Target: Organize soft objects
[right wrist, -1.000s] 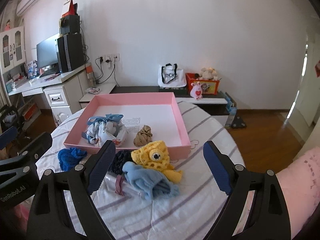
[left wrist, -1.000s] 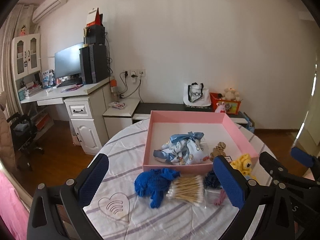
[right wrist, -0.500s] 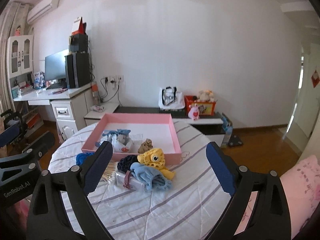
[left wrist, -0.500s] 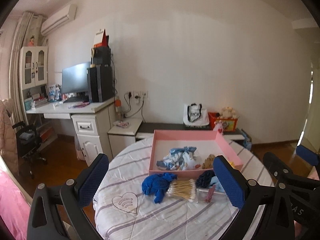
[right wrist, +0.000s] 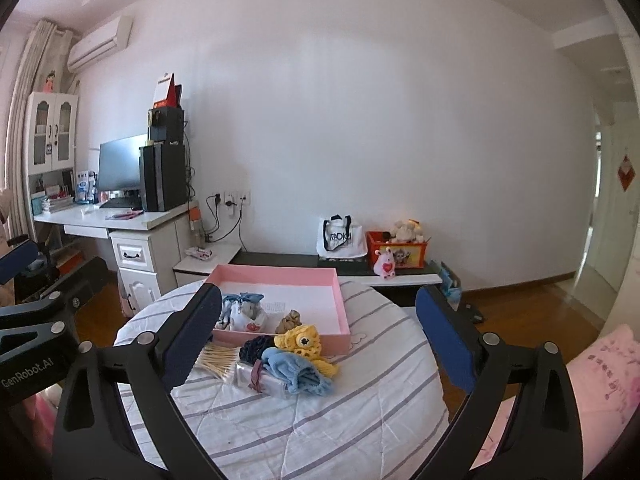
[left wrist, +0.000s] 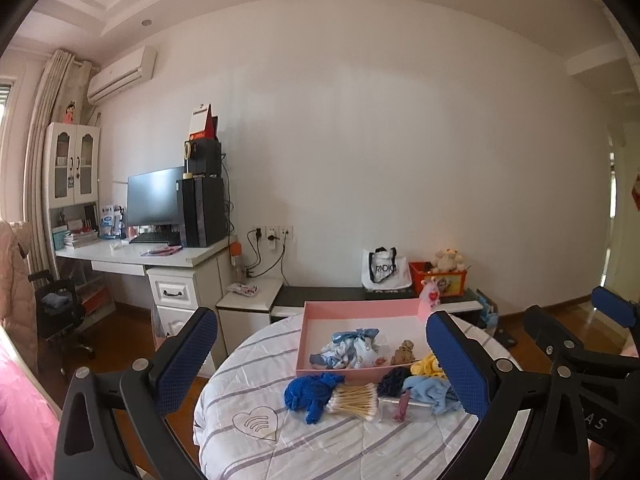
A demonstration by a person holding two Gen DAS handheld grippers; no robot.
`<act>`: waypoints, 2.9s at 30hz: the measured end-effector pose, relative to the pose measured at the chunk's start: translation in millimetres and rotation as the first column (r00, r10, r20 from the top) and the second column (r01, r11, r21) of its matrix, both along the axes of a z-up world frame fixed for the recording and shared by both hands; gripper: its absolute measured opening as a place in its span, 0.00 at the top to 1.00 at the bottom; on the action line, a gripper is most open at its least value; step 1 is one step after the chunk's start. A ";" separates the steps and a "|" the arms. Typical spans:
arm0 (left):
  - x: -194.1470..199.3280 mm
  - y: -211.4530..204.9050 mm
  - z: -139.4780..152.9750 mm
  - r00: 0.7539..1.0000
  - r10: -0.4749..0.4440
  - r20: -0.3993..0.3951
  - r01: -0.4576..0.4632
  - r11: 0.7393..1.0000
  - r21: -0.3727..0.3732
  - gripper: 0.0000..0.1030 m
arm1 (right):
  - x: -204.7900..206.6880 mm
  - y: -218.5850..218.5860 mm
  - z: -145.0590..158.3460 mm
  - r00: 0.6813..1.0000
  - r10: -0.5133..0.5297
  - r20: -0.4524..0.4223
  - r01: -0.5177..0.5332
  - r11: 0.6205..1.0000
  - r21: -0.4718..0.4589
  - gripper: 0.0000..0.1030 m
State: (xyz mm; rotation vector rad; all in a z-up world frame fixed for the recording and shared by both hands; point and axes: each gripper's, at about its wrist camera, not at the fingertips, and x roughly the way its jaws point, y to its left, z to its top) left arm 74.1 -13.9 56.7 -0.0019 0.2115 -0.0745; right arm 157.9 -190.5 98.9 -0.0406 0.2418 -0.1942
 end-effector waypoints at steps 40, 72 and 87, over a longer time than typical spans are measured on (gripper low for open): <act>5.4 -5.9 -10.0 0.999 0.024 -0.043 -0.023 1.000 0.014 0.00 | -2.1 -18.8 -11.9 1.000 -0.016 -0.022 0.017 1.000 0.019 0.00; 143.6 53.1 -102.4 0.884 0.077 -0.462 -0.082 0.997 0.009 0.00 | 132.3 -0.9 -155.5 0.826 0.196 -0.528 -0.036 0.954 0.297 0.63; 186.6 72.1 -147.1 0.836 0.025 -0.548 -0.054 0.998 -0.036 0.00 | 177.7 12.3 -175.8 0.823 0.064 -0.565 0.104 0.960 0.259 0.34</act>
